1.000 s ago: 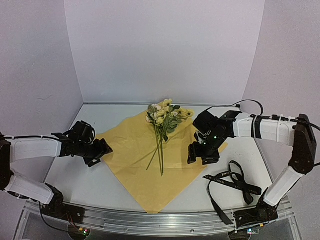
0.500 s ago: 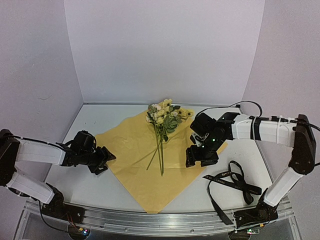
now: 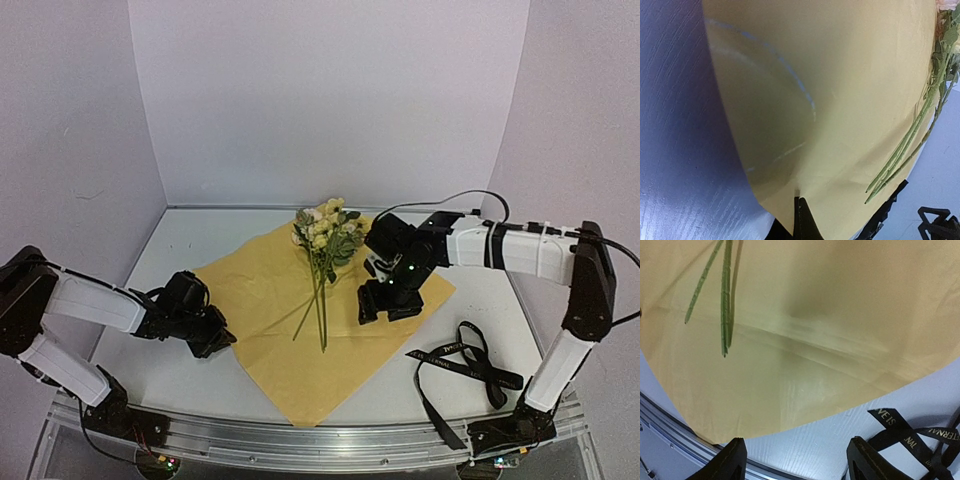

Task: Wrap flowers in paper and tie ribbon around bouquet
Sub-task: Pick up the flattened wrapping paper from the center of the board, then adjust the fake flower on the flattened wrapping paper, then pick up the bottom corner of the flattened wrapping paper from the center of the board.

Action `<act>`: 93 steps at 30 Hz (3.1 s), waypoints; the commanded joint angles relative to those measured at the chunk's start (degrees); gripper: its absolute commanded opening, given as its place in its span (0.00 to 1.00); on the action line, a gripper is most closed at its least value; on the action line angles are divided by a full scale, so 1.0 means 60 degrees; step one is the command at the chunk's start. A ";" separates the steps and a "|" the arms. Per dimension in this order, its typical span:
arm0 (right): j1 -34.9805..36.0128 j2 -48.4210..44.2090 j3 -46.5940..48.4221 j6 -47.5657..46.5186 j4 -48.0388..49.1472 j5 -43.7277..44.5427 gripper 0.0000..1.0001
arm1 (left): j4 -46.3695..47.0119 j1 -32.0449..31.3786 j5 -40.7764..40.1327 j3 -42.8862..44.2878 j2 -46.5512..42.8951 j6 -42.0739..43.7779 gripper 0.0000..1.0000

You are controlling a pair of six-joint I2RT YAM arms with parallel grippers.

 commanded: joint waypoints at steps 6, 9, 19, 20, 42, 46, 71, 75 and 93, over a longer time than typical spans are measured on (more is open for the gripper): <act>0.0419 0.2915 0.3562 0.0972 -0.0445 0.1626 0.74 | -0.1445 -0.0045 0.0121 0.0812 -0.0397 0.0246 0.00; 0.0477 0.3861 0.4613 0.1092 -0.0742 0.2352 0.80 | -0.1909 -0.0034 0.0356 0.1173 -0.0463 0.0157 0.00; 0.0479 0.6184 0.7743 0.1125 -0.1661 0.3146 0.86 | -0.2449 0.0057 0.0995 0.1665 -0.0490 0.0243 0.00; 0.0480 0.6360 0.8036 0.1097 -0.1676 0.3127 0.86 | -0.2479 0.0059 0.1008 0.1661 -0.0526 0.0263 0.00; 0.0415 0.8237 0.9834 0.1088 -0.1516 0.3318 0.36 | -0.3102 0.0222 0.0796 0.1549 -0.1173 0.0591 0.00; 0.0349 0.8336 0.9891 0.1063 -0.1320 0.3174 0.21 | -0.3165 0.0236 0.0782 0.1572 -0.1182 0.0676 0.00; 0.0013 0.5540 0.7843 0.0366 -0.0767 0.1175 0.86 | -0.3763 0.1057 0.1668 0.2133 -0.1223 0.1190 0.00; 0.0285 0.3803 0.5921 -0.1012 -0.0094 0.1057 0.89 | -0.3870 0.1188 0.2059 0.2227 -0.1166 0.1209 0.00; 0.3982 -0.2329 -0.4783 -0.8110 0.7795 0.2229 0.94 | -0.4049 0.1558 0.3077 0.2533 -0.0826 0.1322 0.00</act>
